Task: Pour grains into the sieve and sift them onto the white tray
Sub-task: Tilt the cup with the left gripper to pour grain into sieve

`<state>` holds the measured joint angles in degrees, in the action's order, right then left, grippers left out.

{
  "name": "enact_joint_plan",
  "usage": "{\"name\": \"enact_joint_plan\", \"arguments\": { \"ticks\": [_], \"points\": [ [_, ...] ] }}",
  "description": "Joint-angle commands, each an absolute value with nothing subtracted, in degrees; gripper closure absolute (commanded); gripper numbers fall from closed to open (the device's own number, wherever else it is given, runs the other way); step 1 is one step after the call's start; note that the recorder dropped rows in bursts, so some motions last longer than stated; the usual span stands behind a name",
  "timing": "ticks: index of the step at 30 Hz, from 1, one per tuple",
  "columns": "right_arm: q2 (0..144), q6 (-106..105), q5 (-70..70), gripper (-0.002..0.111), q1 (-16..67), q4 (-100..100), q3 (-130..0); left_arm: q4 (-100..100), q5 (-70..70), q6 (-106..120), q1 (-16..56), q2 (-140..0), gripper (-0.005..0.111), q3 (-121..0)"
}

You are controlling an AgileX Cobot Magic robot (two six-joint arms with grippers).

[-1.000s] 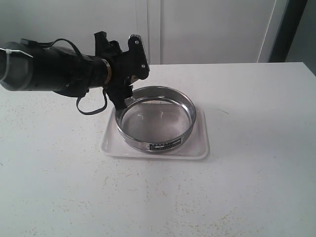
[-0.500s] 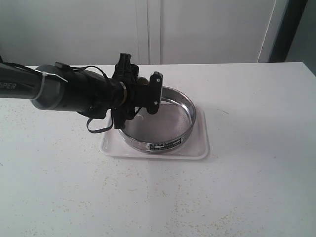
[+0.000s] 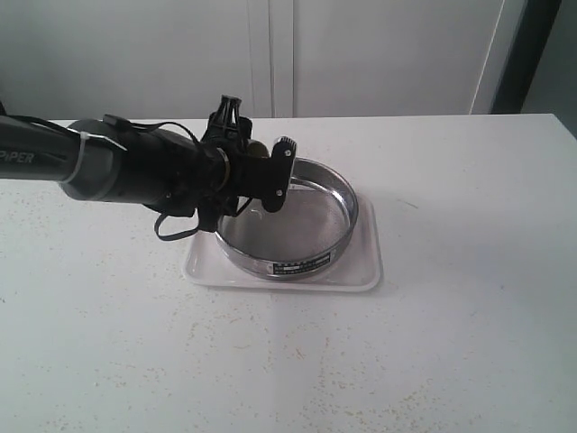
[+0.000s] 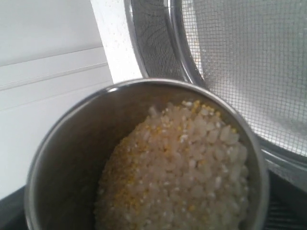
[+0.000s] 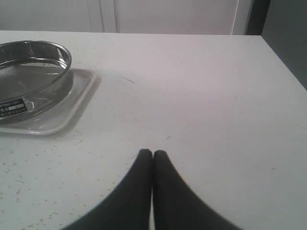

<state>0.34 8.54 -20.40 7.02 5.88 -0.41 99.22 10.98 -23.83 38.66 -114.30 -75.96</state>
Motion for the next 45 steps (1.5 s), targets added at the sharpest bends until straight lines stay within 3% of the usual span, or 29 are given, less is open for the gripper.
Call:
{"name": "enact_joint_plan", "arguments": {
  "ticks": [1, 32, 45],
  "points": [
    [0.00, 8.87, -19.61, 0.108, 6.80, 5.95, 0.00, 99.95, 12.07, -23.12, 39.25, -113.68, 0.107, -78.11],
    [0.00, 8.87, -19.61, 0.108, 6.80, 5.95, 0.00, 99.95, 13.37, -12.34, 39.52, -118.50, 0.107, -80.80],
    [0.00, 8.87, -19.61, 0.108, 6.80, 5.95, 0.00, 99.95, 21.15, -10.05, 41.13, -118.50, 0.107, -80.80]
  ]
}}
